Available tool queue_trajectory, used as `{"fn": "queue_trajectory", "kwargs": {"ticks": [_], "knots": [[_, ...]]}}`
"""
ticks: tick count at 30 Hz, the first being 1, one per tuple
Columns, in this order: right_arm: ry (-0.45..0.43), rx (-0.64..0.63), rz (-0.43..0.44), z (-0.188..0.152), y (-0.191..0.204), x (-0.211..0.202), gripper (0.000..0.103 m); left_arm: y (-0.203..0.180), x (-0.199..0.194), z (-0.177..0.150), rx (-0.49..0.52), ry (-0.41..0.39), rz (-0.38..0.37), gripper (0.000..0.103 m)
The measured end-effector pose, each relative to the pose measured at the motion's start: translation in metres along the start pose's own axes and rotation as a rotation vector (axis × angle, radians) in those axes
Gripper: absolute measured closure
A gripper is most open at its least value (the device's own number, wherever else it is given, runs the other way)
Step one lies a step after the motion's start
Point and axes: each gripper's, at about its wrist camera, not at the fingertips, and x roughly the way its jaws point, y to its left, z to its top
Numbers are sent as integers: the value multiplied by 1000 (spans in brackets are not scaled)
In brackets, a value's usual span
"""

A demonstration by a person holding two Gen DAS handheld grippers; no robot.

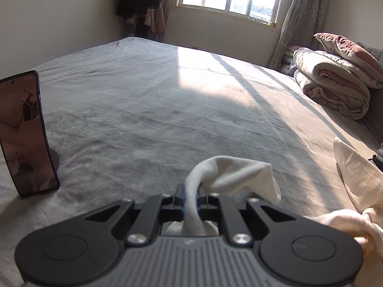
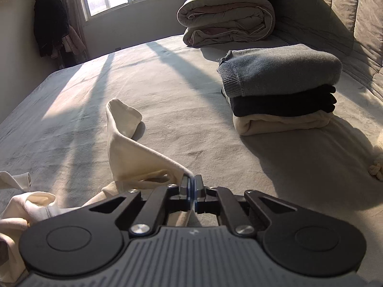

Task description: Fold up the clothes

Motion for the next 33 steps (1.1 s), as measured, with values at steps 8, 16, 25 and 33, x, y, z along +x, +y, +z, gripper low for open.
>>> {"fn": "queue_trajectory", "kwargs": {"ticks": [8, 16, 25, 33], "knots": [[117, -23, -7, -26, -11, 7, 100, 32, 0, -35, 20, 220, -9, 94], [83, -140, 65, -33, 6, -25, 73, 43, -36, -16, -57, 88, -123, 68], [83, -291, 250, -44, 43, -36, 56, -25, -4, -8, 119, 111, -334, 56], [150, -384, 372, -53, 65, -27, 56, -80, 46, -29, 257, 230, -304, 55]]}}
